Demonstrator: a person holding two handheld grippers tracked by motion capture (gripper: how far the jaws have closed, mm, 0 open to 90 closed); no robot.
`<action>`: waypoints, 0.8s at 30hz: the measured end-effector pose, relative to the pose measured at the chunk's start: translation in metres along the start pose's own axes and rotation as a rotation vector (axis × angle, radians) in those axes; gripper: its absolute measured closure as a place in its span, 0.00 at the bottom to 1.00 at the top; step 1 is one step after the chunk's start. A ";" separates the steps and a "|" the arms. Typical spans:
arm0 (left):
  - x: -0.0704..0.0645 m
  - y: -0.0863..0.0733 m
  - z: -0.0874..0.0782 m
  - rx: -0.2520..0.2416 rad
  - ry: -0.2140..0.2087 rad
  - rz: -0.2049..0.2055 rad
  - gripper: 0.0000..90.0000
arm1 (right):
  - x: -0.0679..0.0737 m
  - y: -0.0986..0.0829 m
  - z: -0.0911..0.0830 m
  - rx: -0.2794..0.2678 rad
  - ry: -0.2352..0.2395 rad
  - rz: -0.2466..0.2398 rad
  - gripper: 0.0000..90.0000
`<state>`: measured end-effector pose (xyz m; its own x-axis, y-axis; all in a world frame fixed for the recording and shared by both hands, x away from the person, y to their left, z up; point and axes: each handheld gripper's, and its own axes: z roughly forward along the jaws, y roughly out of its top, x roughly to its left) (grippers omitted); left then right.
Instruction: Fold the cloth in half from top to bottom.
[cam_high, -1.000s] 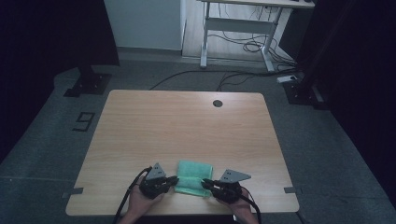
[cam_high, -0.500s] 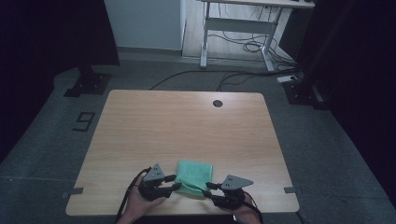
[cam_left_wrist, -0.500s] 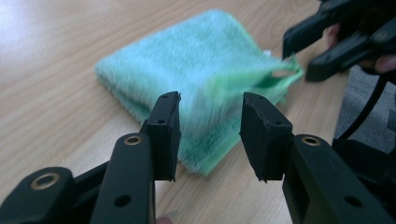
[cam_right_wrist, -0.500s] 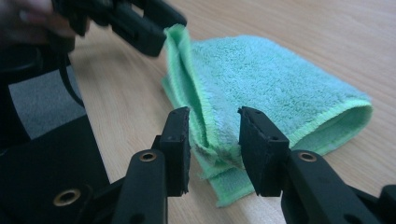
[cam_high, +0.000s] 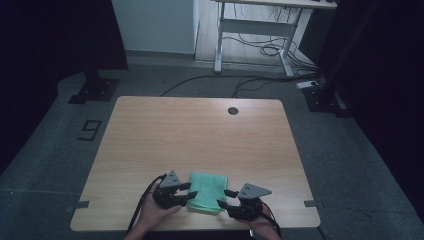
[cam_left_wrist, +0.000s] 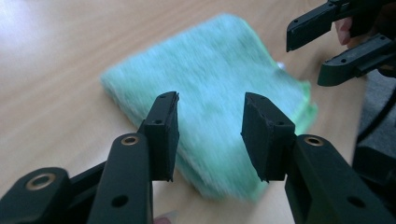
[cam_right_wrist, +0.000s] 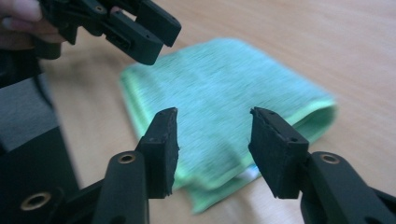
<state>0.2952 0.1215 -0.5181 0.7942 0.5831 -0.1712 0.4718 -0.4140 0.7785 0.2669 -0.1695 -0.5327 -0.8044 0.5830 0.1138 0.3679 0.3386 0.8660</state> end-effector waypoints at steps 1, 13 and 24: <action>0.003 0.005 0.005 0.008 0.006 0.006 0.63 | -0.002 0.002 0.001 0.000 -0.007 0.003 0.56; 0.032 0.026 0.045 0.089 0.058 0.003 0.66 | -0.046 0.013 0.042 0.103 -0.080 0.051 0.60; 0.037 0.027 0.052 0.096 0.069 0.002 0.67 | -0.049 0.017 0.050 0.126 -0.105 0.039 0.57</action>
<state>0.3574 0.0958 -0.5353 0.7685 0.6274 -0.1255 0.5075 -0.4783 0.7167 0.3356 -0.1557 -0.5479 -0.7378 0.6690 0.0893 0.4587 0.4000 0.7935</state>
